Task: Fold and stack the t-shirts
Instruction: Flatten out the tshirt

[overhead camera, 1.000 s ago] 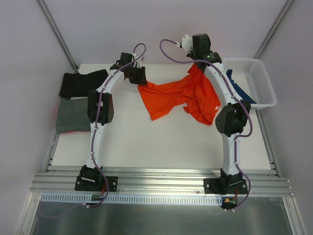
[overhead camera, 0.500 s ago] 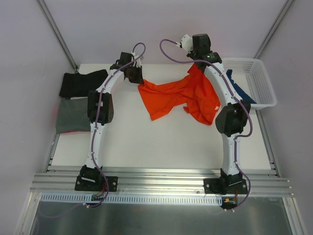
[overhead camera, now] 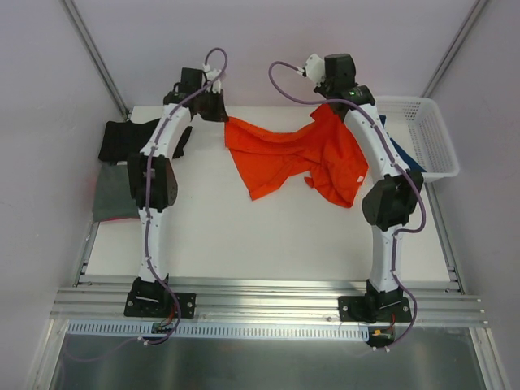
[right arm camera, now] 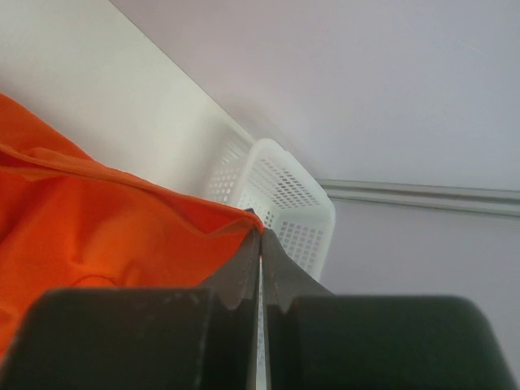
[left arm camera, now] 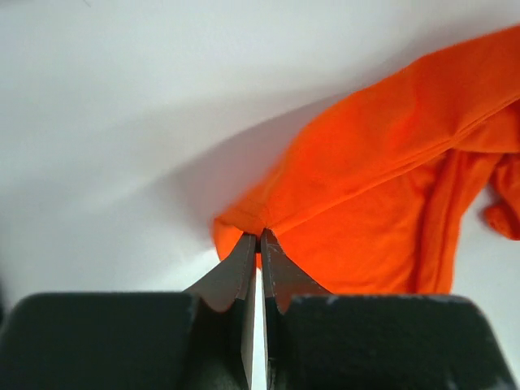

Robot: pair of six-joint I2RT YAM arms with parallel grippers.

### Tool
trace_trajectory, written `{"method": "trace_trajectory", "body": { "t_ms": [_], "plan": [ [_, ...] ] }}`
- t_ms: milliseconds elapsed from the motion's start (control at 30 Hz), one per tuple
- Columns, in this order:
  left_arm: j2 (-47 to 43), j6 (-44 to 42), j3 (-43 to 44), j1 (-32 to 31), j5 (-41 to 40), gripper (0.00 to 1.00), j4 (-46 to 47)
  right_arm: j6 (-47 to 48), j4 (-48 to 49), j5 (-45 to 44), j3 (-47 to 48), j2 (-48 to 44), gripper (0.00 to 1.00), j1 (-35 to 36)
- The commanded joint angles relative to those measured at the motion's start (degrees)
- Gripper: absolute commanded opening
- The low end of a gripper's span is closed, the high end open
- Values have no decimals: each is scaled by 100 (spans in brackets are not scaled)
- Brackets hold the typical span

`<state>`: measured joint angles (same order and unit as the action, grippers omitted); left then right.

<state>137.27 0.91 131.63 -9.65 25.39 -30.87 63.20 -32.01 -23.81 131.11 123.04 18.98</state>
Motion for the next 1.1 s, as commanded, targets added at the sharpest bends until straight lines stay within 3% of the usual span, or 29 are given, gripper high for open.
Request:
{"method": "trace_trajectory", "body": {
  "t_ms": [0, 267, 500, 800, 1067],
  "plan": [
    [-1492, -222, -5, 340, 124, 0, -15, -167, 125, -44, -76, -1193, 1, -44],
    [-2827, -547, -436, 552, 519, 0, -577, -790, -173, -10, -682, -2547, 1, -44],
    [-4172, -802, -1437, 534, 950, 0, -902, -1520, -543, 351, -1280, -3778, 1, -105],
    [-6071, -1268, -2440, 543, 450, 0, -1483, -2135, -1386, 641, -1808, -5351, 1, -149],
    [-7459, -1418, -3073, 543, 669, 0, -1975, -2541, -2247, 1359, -2459, -6959, 1, -272]
  ]
}}
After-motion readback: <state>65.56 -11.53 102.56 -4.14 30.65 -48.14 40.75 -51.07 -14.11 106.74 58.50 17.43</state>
